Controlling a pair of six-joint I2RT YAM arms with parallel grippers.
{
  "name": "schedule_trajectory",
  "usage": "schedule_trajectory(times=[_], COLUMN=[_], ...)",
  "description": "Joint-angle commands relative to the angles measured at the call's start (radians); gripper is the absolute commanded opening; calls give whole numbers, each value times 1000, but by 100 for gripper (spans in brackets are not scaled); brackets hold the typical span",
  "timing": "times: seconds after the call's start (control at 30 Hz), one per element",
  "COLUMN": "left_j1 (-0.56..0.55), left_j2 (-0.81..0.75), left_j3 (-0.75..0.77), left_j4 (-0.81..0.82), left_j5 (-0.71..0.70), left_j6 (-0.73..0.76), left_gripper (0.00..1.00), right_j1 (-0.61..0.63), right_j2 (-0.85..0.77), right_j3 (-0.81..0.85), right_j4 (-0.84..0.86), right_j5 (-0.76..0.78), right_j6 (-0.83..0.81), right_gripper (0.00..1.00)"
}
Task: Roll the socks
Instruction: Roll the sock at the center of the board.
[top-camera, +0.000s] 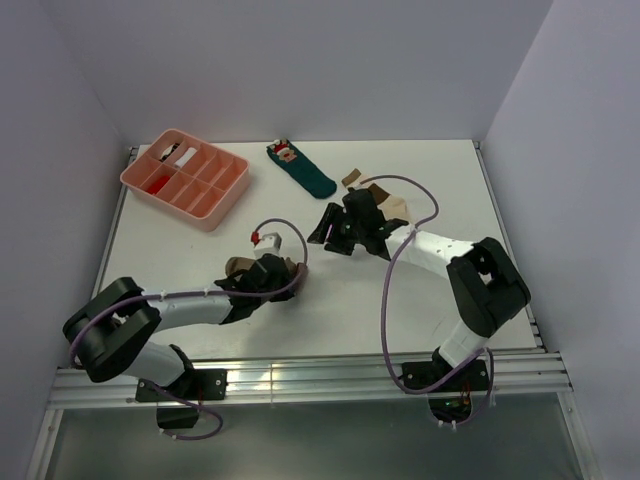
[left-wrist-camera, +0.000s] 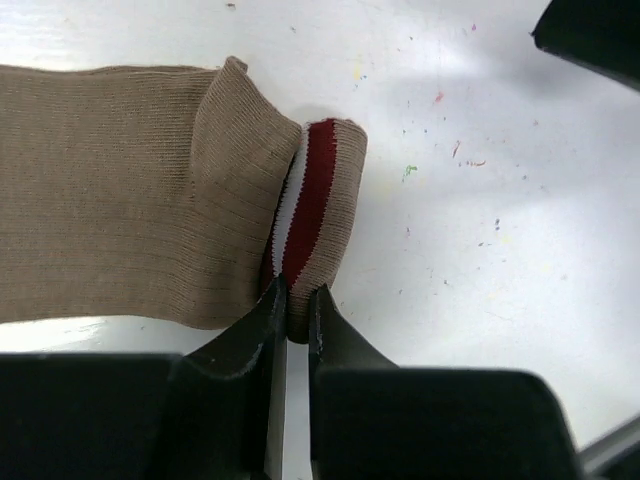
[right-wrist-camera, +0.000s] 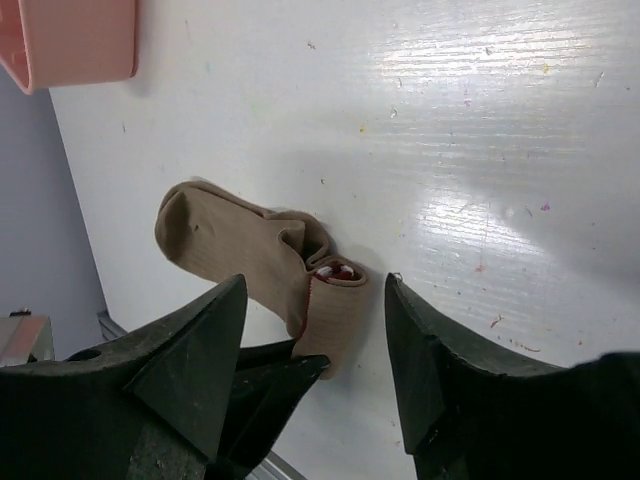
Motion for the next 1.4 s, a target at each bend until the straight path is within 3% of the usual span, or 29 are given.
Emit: schedule_trajectory(times=[0.0, 0.5, 0.83, 1.37], left_j1=[43, 277, 334, 366], left_j2=[-52, -24, 48, 60], left_j3=[-58, -274, -331, -377], left_j4=[94, 376, 514, 582], left_j5=[153, 436, 523, 558], left_j6=[-102, -336, -401, -432], left_gripper=[1, 1, 1, 1], right_j1=[-6, 59, 106, 117], right_j2=[-12, 69, 160, 312], right_j3=[-34, -180, -174, -157], right_j4=[105, 332, 407, 477], right_j5=[-9, -140, -180, -200], right_j6=[25, 56, 70, 64], right_gripper=[65, 64, 60, 51])
